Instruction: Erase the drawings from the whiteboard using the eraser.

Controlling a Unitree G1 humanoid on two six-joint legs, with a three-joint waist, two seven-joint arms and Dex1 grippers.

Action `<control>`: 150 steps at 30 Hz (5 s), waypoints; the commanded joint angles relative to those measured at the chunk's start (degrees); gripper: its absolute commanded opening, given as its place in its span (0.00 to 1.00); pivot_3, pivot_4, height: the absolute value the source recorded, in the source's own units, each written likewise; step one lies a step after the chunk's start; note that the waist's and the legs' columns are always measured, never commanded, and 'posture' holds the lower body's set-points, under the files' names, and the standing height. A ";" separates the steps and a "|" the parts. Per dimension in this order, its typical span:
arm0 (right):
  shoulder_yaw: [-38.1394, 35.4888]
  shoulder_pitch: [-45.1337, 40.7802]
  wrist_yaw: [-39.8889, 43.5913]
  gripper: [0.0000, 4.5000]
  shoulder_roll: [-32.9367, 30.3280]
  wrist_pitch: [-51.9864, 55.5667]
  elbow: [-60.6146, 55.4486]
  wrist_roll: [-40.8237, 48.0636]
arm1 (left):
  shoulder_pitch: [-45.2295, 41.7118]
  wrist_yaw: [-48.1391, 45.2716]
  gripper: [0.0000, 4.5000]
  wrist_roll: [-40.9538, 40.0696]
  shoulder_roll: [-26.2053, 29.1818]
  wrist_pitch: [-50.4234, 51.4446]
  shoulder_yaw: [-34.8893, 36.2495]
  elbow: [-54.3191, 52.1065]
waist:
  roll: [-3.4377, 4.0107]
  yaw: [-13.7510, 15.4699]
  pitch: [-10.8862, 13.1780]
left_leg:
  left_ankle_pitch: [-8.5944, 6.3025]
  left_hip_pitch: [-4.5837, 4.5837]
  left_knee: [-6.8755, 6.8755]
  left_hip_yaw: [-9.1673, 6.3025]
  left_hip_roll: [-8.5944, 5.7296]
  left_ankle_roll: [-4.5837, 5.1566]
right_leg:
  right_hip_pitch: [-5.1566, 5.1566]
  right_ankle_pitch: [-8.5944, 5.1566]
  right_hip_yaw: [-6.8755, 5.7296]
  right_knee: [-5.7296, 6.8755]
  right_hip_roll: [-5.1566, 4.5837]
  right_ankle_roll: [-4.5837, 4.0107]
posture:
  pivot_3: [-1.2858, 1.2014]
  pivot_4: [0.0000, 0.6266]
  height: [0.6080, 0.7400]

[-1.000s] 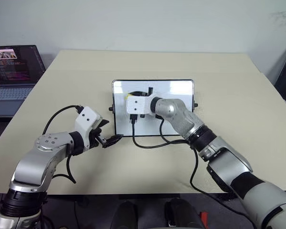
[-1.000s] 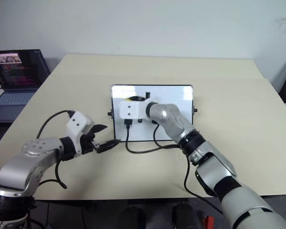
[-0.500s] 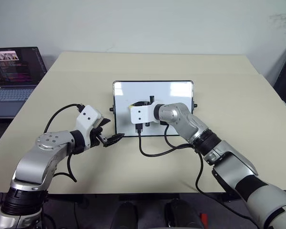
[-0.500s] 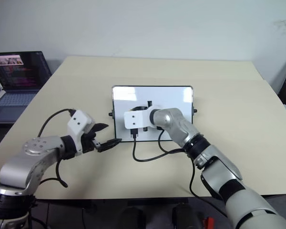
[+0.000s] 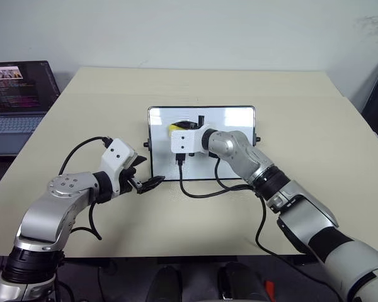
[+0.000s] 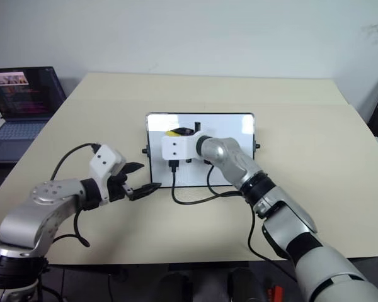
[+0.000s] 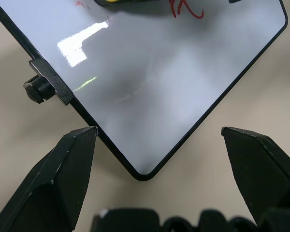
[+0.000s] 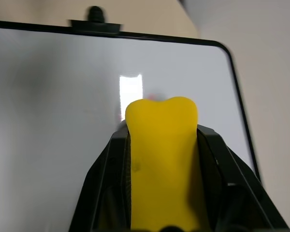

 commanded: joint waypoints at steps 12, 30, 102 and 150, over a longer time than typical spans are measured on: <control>-2.45 -2.06 -9.21 0.31 2.24 -0.64 2.49 -1.17 | -1.36 -0.16 1.00 0.27 -0.53 -1.21 -0.46 -0.87 | 0.01 -0.02 0.04 | 0.01 -0.19 0.01 0.03 0.02 0.00 | -0.21 0.00 0.03 0.02 0.02 -0.01 | 0.52 0.24 1.00; -12.20 7.61 5.26 0.31 3.12 14.15 -17.61 12.71 | -2.50 -0.98 1.00 -0.02 -1.41 -1.46 -1.79 -0.87 | 0.02 0.12 0.06 | -0.01 -0.78 0.00 -0.05 0.02 -0.01 | -0.66 0.01 -0.05 -0.01 0.01 -0.01 | 0.52 0.24 1.00; -8.90 12.98 -7.78 0.31 -5.12 18.81 -20.34 7.70 | -5.84 -8.09 1.00 3.78 -2.09 -5.05 -7.90 3.46 | -0.06 0.03 0.06 | 0.06 -0.52 0.12 0.00 -0.09 -0.03 | -0.50 -0.11 0.00 0.14 0.09 0.25 | 0.52 0.24 1.00; -3.49 17.31 6.67 0.31 -13.24 17.10 -22.68 2.23 | -5.81 -9.44 1.00 3.63 -2.90 -4.56 -8.36 2.48 | -0.11 0.09 0.02 | 0.19 -0.51 0.07 0.04 -0.08 0.07 | -0.48 -0.01 0.03 0.04 0.08 0.25 | 0.52 0.24 1.00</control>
